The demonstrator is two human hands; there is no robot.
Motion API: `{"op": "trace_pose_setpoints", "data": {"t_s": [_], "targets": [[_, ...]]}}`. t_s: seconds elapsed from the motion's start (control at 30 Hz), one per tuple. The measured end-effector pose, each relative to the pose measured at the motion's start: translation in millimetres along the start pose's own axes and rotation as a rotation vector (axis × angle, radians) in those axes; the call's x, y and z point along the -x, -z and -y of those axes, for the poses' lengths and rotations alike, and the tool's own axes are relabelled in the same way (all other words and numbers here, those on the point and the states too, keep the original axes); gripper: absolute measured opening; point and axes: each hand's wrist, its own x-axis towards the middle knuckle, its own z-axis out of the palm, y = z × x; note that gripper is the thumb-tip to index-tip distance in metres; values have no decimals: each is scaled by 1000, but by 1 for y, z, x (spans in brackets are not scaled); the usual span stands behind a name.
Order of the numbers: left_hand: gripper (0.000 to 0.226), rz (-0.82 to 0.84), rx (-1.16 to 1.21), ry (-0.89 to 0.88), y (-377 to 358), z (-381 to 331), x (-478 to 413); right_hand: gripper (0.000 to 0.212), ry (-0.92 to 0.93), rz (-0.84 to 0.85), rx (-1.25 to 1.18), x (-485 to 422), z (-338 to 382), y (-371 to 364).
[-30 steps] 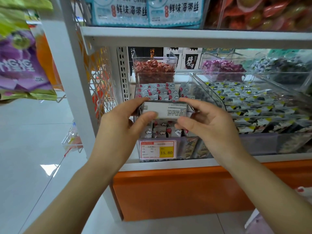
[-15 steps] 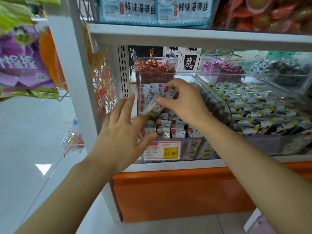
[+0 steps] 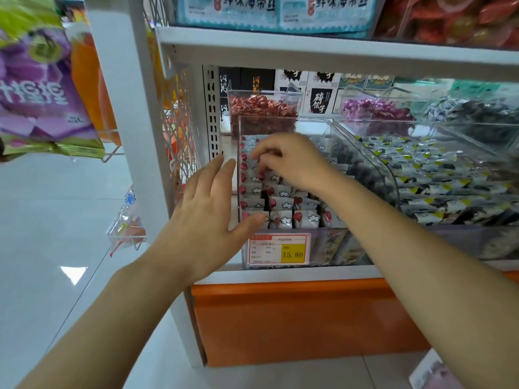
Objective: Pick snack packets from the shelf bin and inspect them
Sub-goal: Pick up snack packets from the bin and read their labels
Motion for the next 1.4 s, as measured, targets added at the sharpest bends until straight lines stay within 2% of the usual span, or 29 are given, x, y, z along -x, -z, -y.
{"op": "trace_pose_setpoints", "data": {"t_s": [0.07, 0.23, 0.33, 0.4, 0.47, 0.6, 0.7, 0.87, 0.97, 1.0, 1.1, 1.2, 1.33, 1.4], "targets": [[99, -12, 10, -7, 0, 0, 0, 20, -7, -48, 62, -9, -3, -1], [96, -27, 37, -16, 1, 0, 0, 14, 16, 88, 387, -26, -1, -17], [88, -42, 38, -13, 0, 0, 1, 7, 31, 100, 400, -28, 1, -18], [85, -50, 35, -21, 0, 0, 2, 2, 36, 36, 181, -25, 4, -12], [81, -75, 39, -35, 1, -2, 2, 1, 8, -103, -81, -17, 10, -3], [66, -195, 62, -35, 4, -8, 1, 15, 2, -471, -387, 16, 14, 17], [56, -273, 125, -44, 5, -15, 1, 11, -63, -589, -645, 50, 13, 29], [56, -264, 336, 5, 5, -31, 5, 14, -206, -499, -1106, 96, 6, 32], [25, -187, 567, 39, 2, -37, 6, 17, -292, -483, -1294, 107, 4, 30], [19, -183, 669, 65, 1, -37, 5, 17, -303, -476, -1316, 108, 3, 29], [20, -166, 950, 196, 1, -34, 3, 4, -321, -390, -1366, 112, 0, 28], [21, -157, 1191, 292, 3, -31, 2, 18, -361, -286, -1419, 113, -2, 27], [24, -147, 1393, 363, 6, -31, 2, 21, -390, -263, -1453, 112, -3, 27], [23, -178, 1407, 397, 6, -30, 2, 17, -393, -277, -1453, 113, -3, 26]]}}
